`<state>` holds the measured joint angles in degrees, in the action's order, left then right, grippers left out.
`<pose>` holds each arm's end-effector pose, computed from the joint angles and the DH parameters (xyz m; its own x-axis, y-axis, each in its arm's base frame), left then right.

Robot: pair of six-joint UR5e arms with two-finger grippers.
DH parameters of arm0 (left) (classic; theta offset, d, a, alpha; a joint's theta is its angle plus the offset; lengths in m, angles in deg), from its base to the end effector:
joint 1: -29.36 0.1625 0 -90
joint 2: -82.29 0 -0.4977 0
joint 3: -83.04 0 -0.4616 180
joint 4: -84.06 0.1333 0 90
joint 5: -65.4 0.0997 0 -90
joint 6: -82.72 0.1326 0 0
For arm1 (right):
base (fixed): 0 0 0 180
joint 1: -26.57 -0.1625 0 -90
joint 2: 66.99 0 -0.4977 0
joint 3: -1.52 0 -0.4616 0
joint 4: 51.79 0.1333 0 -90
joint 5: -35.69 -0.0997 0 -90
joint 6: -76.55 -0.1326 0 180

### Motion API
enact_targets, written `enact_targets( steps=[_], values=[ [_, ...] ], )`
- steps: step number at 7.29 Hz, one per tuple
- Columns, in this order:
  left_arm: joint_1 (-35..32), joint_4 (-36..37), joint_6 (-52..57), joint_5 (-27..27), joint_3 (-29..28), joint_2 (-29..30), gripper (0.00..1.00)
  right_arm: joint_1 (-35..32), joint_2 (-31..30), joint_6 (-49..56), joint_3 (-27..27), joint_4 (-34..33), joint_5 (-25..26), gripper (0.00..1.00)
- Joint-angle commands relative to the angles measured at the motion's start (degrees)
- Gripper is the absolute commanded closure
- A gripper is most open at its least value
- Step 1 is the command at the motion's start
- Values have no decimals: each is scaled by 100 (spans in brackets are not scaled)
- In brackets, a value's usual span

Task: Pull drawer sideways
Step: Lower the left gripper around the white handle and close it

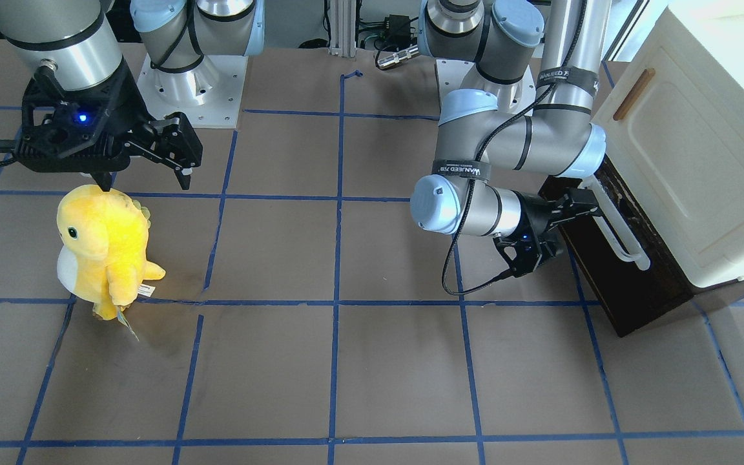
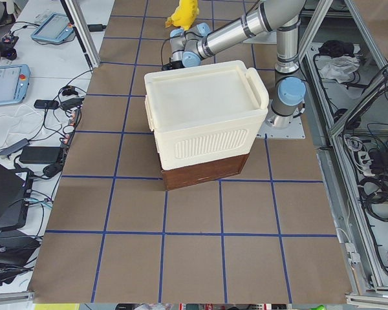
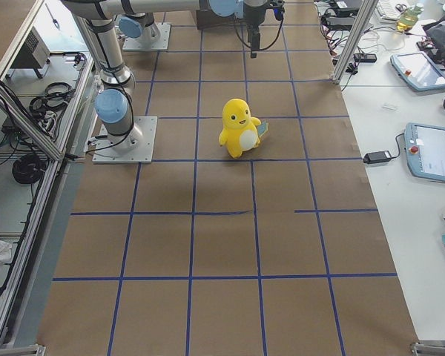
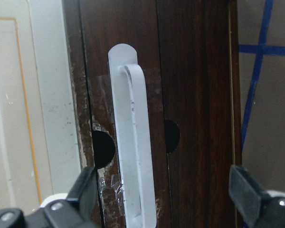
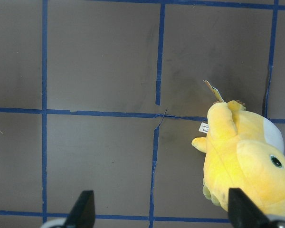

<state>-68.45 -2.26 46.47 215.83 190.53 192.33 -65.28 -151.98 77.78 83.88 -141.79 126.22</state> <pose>-0.0970 -0.5751 0.2390 -0.4079 -0.0454 -0.9119 -0.1592 0.9870 0.0221 0.1517 -0.6057 0.5516 -0.9985 -0.0533 0.0102 -0.0537 0.9975 -0.0457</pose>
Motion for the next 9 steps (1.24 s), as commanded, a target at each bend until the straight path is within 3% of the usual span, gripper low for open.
enact_targets(
  steps=[1,9],
  values=[
    [182,-25,-5,-57,18,26,0,0,0,0,0,0,0,0],
    [298,-42,48,171,-8,114,0,0,0,0,0,0,0,0]
  ],
)
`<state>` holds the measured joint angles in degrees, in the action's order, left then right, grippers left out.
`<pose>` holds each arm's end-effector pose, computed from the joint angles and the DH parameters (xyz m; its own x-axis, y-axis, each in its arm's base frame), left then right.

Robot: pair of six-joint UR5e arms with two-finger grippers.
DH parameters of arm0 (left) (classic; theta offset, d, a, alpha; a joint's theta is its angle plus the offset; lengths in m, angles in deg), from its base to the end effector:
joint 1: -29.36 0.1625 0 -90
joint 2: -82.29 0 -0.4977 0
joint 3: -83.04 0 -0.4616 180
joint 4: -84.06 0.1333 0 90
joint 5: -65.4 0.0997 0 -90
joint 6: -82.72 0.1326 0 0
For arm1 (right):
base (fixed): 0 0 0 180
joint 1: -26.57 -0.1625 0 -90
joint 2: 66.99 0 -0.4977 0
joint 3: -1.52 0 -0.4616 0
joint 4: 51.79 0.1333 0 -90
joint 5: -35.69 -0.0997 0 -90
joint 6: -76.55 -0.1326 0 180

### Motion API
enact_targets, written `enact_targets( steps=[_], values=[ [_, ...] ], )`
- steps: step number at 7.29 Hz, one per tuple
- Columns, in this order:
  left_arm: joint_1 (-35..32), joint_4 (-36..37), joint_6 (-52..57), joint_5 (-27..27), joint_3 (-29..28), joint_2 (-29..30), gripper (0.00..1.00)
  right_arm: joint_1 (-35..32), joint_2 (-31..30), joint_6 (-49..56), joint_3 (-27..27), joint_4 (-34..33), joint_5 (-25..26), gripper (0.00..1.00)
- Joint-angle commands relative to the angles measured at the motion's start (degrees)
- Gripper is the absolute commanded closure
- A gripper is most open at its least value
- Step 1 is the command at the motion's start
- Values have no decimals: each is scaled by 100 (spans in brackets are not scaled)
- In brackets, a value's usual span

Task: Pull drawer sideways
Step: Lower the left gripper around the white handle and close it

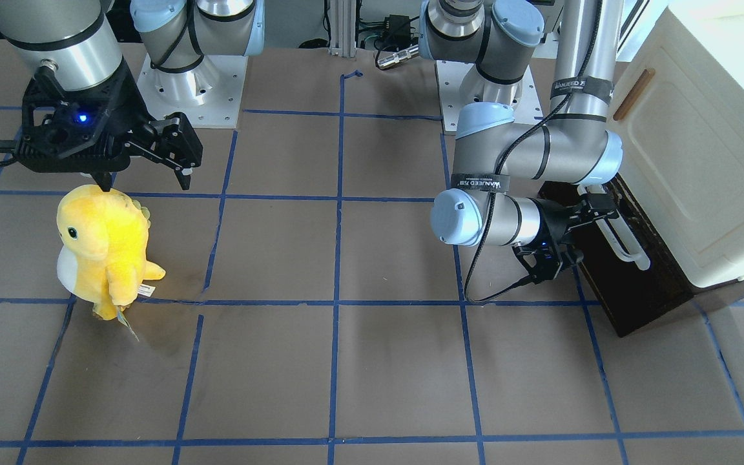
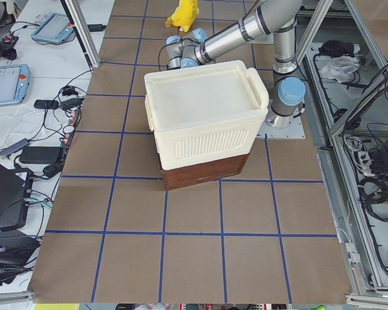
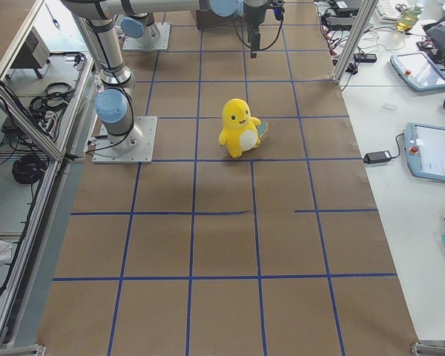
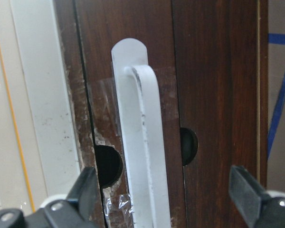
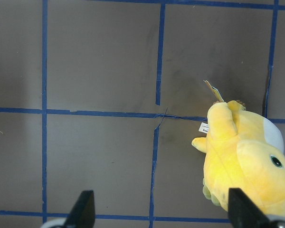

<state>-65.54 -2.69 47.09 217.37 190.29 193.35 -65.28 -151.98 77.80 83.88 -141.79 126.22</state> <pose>-0.0663 -0.5833 0.2325 -0.3861 -0.0319 -0.9219 -0.1907 0.9806 0.0460 0.1517 -0.6057 0.5516 -0.9985 -0.0536 0.0102 -0.0540 0.9975 -0.0457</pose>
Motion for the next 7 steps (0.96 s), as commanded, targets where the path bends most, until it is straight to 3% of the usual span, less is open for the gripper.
enact_targets(
  steps=[1,4,6,7],
  values=[
    [15,0,12,17,-19,21,0,0,0,-2,0,0,0,0],
    [15,18,12,34,-11,91,0,0,0,-2,0,0,0,0],
    [15,18,-31,333,25,135,0,0,0,-2,0,0,0,0],
    [15,9,-31,342,33,144,4,0,0,-2,0,0,0,0]
  ],
)
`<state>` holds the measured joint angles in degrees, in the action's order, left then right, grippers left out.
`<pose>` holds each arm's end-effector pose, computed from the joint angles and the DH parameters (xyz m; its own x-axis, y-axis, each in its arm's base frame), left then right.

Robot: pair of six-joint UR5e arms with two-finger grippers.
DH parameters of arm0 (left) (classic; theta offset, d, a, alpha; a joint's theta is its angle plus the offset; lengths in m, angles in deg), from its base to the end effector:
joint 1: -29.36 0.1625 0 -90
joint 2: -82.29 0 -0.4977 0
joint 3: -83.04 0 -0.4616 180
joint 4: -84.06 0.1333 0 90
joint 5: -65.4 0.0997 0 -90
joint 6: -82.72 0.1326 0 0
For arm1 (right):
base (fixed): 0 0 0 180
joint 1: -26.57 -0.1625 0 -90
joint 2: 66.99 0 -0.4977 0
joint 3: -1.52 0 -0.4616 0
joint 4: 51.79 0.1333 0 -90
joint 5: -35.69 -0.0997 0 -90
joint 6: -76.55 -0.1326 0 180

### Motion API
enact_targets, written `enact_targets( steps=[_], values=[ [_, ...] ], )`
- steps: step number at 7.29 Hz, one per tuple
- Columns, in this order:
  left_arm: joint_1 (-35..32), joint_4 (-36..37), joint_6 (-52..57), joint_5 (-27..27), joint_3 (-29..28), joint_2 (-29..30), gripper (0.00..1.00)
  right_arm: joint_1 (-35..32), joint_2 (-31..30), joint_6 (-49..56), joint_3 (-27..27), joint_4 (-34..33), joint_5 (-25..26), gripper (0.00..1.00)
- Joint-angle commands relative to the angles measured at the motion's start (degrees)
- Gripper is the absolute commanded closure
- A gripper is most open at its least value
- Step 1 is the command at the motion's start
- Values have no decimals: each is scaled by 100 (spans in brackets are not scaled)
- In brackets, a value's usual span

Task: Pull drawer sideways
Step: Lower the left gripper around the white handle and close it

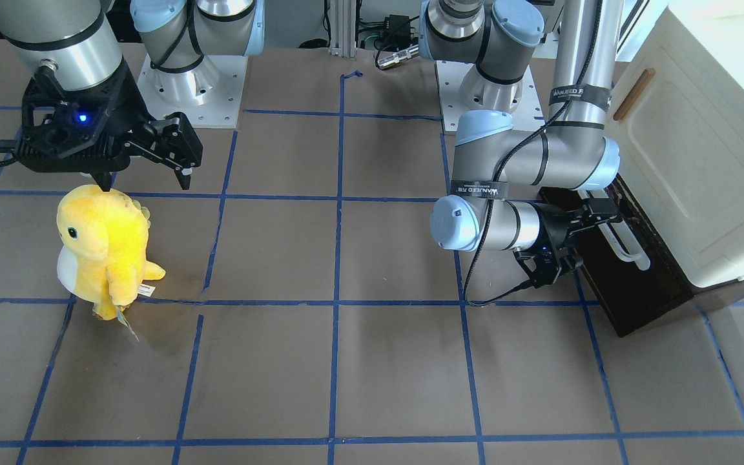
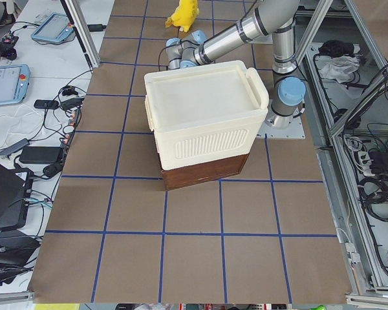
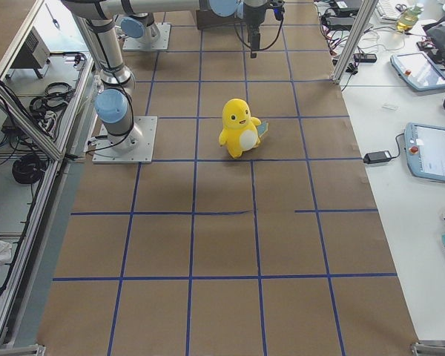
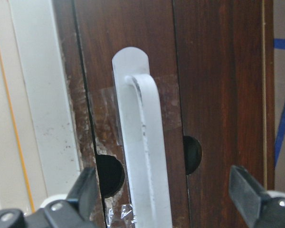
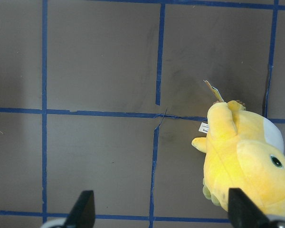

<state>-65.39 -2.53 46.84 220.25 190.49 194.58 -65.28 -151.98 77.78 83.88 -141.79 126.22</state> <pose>-0.0621 -0.5875 0.2234 -0.3463 -0.0090 -0.9381 -0.1681 0.9844 0.0526 0.1517 -0.6057 0.5516 -0.9985 -0.0533 0.0102 -0.0537 0.9975 -0.0457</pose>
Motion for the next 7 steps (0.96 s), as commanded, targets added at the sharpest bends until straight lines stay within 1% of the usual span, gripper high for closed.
enact_targets(
  steps=[1,3,5,7],
  values=[
    [9,-7,-15,-16,5,38,6,0,0,0,0,0,0,0],
    [26,11,-15,27,13,73,6,0,0,0,0,0,0,0],
    [201,-15,-15,19,14,100,10,0,0,0,0,0,0,0],
    [229,-15,-15,10,22,100,10,0,0,0,0,0,0,0]
  ],
)
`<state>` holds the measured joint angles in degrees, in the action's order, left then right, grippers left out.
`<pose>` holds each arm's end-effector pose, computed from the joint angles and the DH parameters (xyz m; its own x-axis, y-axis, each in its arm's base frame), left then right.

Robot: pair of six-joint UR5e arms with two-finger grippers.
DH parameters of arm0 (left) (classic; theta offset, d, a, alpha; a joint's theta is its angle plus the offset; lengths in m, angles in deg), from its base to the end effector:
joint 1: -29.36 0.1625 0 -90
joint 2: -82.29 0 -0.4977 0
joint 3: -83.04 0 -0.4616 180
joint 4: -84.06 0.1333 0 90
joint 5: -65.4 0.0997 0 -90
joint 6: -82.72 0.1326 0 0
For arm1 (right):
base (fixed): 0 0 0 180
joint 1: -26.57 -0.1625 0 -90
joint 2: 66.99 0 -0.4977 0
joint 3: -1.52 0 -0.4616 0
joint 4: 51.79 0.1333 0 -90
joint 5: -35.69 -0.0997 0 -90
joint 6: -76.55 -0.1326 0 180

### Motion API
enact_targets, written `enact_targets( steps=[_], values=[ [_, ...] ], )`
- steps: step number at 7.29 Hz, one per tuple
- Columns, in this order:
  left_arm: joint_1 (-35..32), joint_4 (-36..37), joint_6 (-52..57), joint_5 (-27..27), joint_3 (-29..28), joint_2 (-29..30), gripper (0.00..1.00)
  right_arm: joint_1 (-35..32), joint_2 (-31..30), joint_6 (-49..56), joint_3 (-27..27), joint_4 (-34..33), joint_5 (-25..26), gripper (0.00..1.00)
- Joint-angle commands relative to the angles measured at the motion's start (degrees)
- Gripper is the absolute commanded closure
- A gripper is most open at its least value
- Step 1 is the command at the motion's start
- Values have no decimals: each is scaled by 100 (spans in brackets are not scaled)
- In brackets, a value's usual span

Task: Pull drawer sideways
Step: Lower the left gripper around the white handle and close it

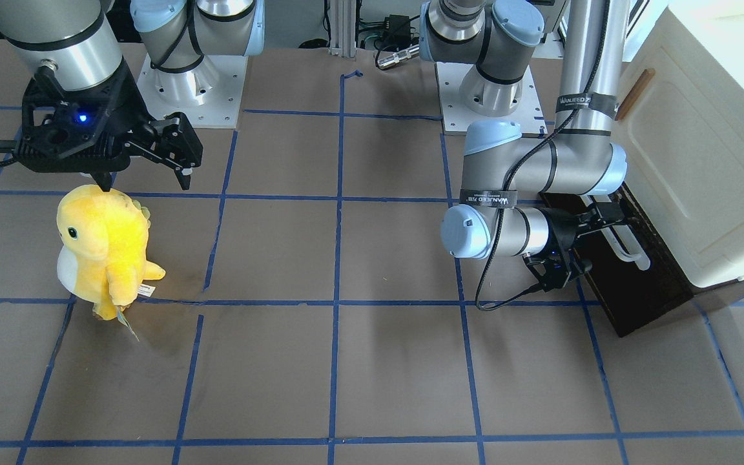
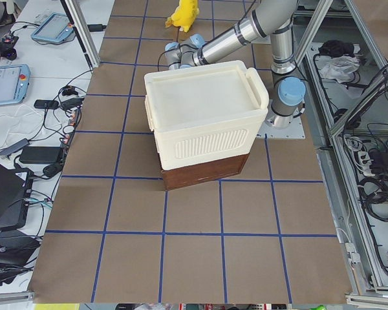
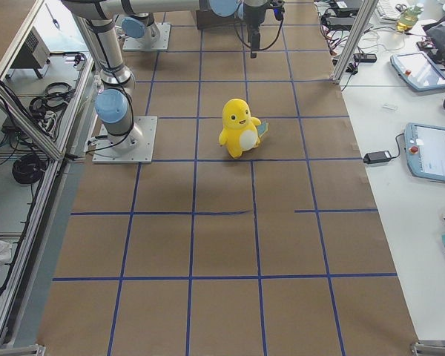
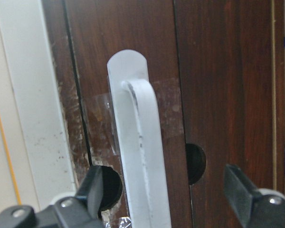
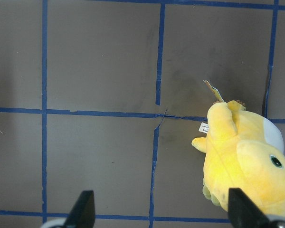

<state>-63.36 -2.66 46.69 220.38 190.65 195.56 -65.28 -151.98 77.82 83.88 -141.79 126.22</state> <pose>-0.0411 -0.5891 0.2123 -0.3425 -0.0027 -0.9395 -0.2027 0.9767 0.0711 0.1517 -0.6057 0.5516 -0.9985 -0.0540 0.0103 -0.0544 0.9975 -0.0457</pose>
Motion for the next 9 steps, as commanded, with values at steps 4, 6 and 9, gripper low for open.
enact_targets(
  steps=[4,6,9],
  values=[
    [26,-2,-9,-38,-2,11,35,0,0,-4,0,0,0,0],
    [26,-11,9,-38,-2,11,39,0,0,-4,0,0,0,0],
    [26,-20,18,-99,-2,20,44,0,0,-4,0,0,0,0]
  ],
)
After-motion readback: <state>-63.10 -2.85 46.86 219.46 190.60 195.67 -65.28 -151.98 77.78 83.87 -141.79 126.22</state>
